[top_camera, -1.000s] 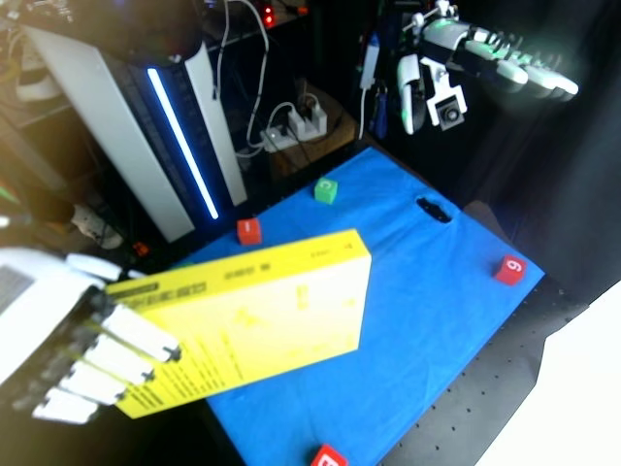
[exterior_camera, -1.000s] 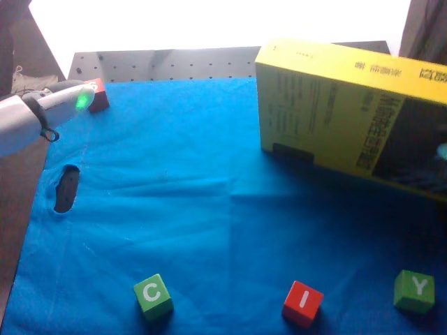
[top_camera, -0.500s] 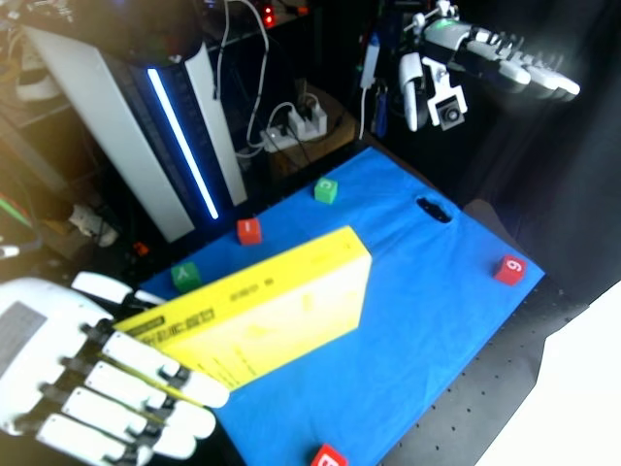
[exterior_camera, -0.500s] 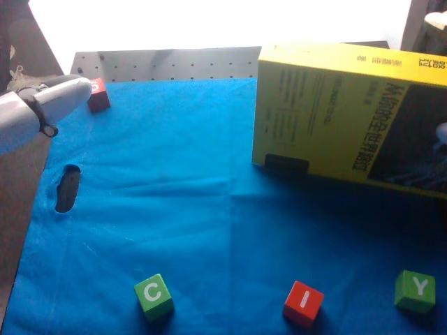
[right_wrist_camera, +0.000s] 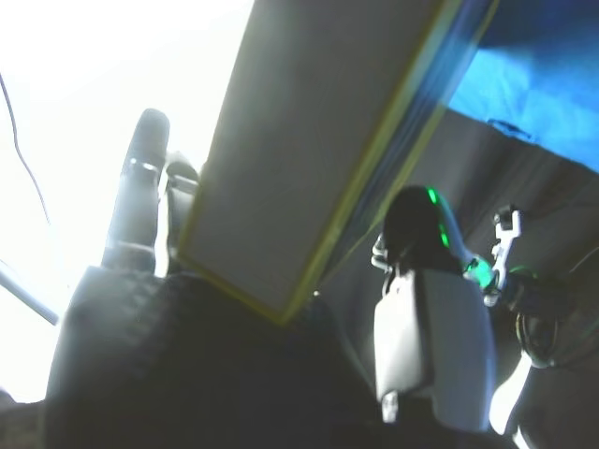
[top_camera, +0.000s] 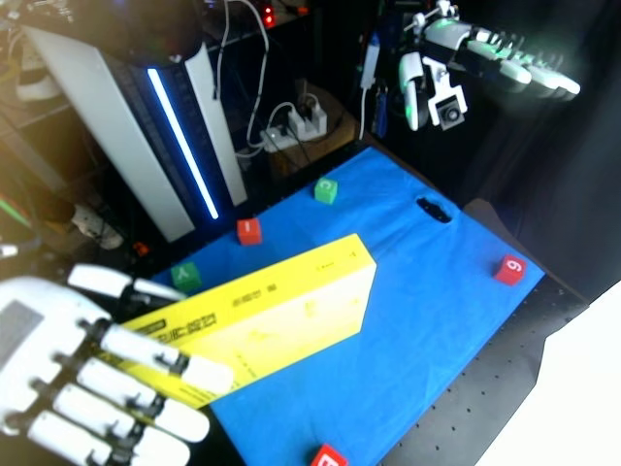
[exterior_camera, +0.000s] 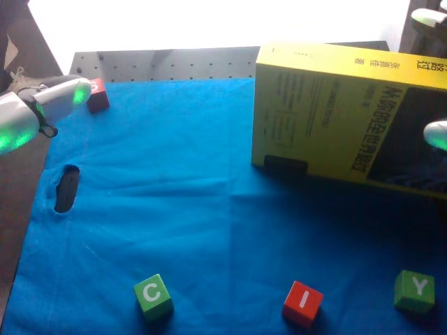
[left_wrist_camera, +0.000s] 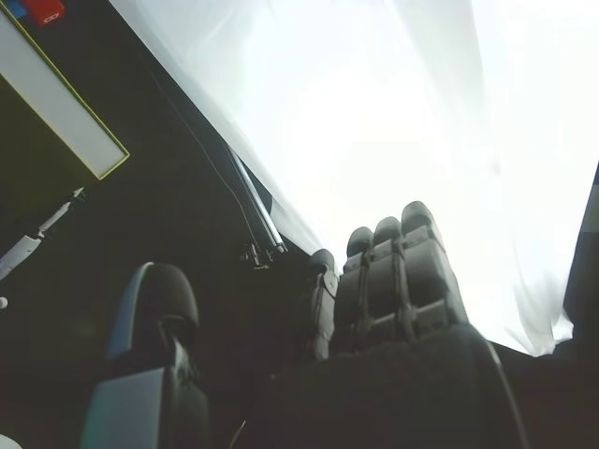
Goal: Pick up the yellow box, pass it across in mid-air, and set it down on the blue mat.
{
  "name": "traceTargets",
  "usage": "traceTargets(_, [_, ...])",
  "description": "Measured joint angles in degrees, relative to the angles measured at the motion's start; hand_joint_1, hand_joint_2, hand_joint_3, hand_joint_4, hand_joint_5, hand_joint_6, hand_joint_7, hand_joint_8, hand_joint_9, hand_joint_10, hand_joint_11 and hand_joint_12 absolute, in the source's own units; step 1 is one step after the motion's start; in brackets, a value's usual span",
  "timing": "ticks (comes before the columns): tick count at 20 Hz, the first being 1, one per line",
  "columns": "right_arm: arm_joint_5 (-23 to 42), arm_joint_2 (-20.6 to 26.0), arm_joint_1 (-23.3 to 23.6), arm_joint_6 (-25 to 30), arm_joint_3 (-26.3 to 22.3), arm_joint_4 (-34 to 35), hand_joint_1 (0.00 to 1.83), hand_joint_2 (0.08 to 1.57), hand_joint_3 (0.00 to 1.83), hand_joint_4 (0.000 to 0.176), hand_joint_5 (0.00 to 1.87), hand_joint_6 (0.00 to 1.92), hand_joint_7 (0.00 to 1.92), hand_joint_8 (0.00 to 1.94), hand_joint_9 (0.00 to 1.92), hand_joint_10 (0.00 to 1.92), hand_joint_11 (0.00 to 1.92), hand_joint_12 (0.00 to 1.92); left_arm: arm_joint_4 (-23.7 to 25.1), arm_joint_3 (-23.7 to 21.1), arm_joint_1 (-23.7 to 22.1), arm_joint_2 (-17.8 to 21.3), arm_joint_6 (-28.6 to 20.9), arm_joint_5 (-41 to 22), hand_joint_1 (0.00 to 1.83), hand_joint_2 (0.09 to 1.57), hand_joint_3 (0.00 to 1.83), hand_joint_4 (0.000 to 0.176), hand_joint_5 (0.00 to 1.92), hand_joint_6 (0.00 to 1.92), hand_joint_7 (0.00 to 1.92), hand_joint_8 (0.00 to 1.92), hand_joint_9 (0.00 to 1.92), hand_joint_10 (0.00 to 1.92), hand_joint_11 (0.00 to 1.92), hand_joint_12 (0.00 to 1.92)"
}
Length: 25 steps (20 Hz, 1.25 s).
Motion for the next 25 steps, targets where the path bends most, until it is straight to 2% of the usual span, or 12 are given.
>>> traceTargets(3, [2.8, 1.6, 0.0, -0.6, -0.6, -0.8, 0.35, 1.06, 0.0, 0.175, 0.0, 0.0, 0.0, 0.0, 0.0, 0.0, 0.01, 0.01, -0.3, 0.0, 0.2, 0.0, 0.0, 0.0, 0.61, 1.19, 0.0, 0.15, 0.0, 0.0, 0.0, 0.0, 0.0, 0.0, 0.0, 0.0])
traceTargets(5, [5.8, 2.9, -0.2, -1.7, -0.9, -0.6, 0.29, 1.08, 0.0, 0.146, 0.0, 0.0, 0.0, 0.0, 0.0, 0.0, 0.0, 0.0, -0.3, 0.0, 0.2, 0.0, 0.0, -0.1, 0.6, 1.18, 0.0, 0.163, 0.0, 0.0, 0.0, 0.0, 0.0, 0.0, 0.0, 0.0])
traceTargets(9, [12.4, 5.5, -0.2, -5.2, -4.4, 0.0, 0.29, 1.1, 0.01, 0.11, 0.0, 0.0, 0.0, 0.0, 0.0, 0.0, 0.06, 0.03, -0.2, 0.0, 0.3, 0.0, 0.0, -0.4, 0.59, 1.2, 0.0, 0.125, 0.0, 0.0, 0.0, 0.0, 0.0, 0.0, 0.0, 0.0])
traceTargets(11, [16.2, 6.9, -0.7, -8.3, -6.9, -1.1, 0.31, 1.12, 0.0, 0.118, 0.0, 0.0, 0.0, 0.0, 0.0, 0.0, 0.0, 0.58, -0.2, -0.1, 1.0, 0.0, 0.0, -1.6, 0.6, 1.21, 0.01, 0.109, 0.0, 0.0, 0.0, 0.0, 0.0, 0.0, 0.0, 0.0])
traceTargets(13, [18.1, 7.6, -1.4, -9.8, -8.0, -1.5, 0.32, 1.13, 0.0, 0.144, 0.0, 0.0, 0.0, 0.0, 0.0, 0.0, 0.0, 0.06, -0.7, -0.5, 2.1, 0.0, 0.0, -2.4, 0.58, 1.22, 0.01, 0.106, 0.0, 0.0, 0.0, 0.0, 0.0, 0.0, 0.0, 0.0])
traceTargets(17, [18.3, 7.6, -2.1, -10.0, -8.5, -1.4, 0.3, 1.18, 0.01, 0.093, 0.0, 0.0, 0.0, 0.0, 0.0, 0.0, 0.02, 0.01, -1.1, -0.7, 2.4, 0.1, 0.0, -4.4, 0.52, 1.23, 0.01, 0.125, 0.0, 0.0, 0.0, 0.0, 0.0, 0.0, 0.0, 0.0])
traceTargets(19, [18.7, 8.2, -2.4, -10.3, -9.0, -1.5, 0.3, 1.19, 0.01, 0.091, 0.0, 0.0, 0.0, 0.0, 0.01, 0.01, 0.06, 0.03, -1.0, -1.0, 3.0, 0.4, 0.0, -4.9, 0.52, 1.23, 0.01, 0.116, 0.0, 0.0, 0.0, 0.0, 0.0, 0.0, 0.0, 0.0])
traceTargets(21, [20.5, 9.2, -3.5, -11.0, -9.9, -1.5, 0.32, 1.2, 0.0, 0.098, 0.0, 0.0, 0.0, 0.0, 0.0, 0.01, 0.0, 0.28, -1.3, -1.4, 3.2, 1.1, 0.0, -5.3, 0.52, 1.24, 0.01, 0.149, 0.0, 0.0, 0.0, 0.0, 0.0, 0.0, 0.0, 0.0])
traceTargets(22, [21.4, 9.5, -3.6, -11.1, -10.1, -1.6, 0.36, 1.21, 0.0, 0.092, 0.0, 0.0, 0.0, 0.0, 0.0, 0.0, 0.0, 0.11, -1.5, -1.4, 3.2, 1.3, 0.0, -5.8, 0.52, 1.25, 0.01, 0.169, 0.0, 0.0, 0.0, 0.0, 0.0, 0.0, 0.0, 0.0])
traceTargets(23, [22.9, 9.9, -4.2, -11.1, -10.4, -1.5, 0.37, 1.24, 0.01, 0.078, 0.0, 0.0, 0.0, 0.0, 0.0, 0.0, 0.0, 0.04, -1.5, -1.5, 3.2, 1.5, 0.0, -6.4, 0.56, 1.28, 0.02, 0.165, 0.0, 0.0, 0.0, 0.0, 0.0, 0.0, 0.0, 0.0])
traceTargets(24, [23.7, 10.2, -4.2, -11.1, -10.6, -1.5, 0.39, 1.24, 0.0, 0.087, 0.0, 0.0, 0.0, 0.0, 0.0, 0.0, 0.0, 0.01, -1.3, -1.8, 3.7, 1.8, 0.1, -7.2, 0.52, 1.29, 0.02, 0.136, 0.0, 0.0, 0.0, 0.0, 0.0, 0.0, 0.0, 0.0])
traceTargets(25, [24.1, 10.3, -4.2, -11.1, -10.8, -1.4, 0.43, 1.22, 0.0, 0.08, 0.0, 0.0, 0.0, 0.0, 0.0, 0.0, 0.0, 0.01, -1.2, -2.0, 3.9, 2.1, 0.3, -7.4, 0.5, 1.29, 0.02, 0.145, 0.0, 0.0, 0.0, 0.0, 0.0, 0.0, 0.0, 0.0])
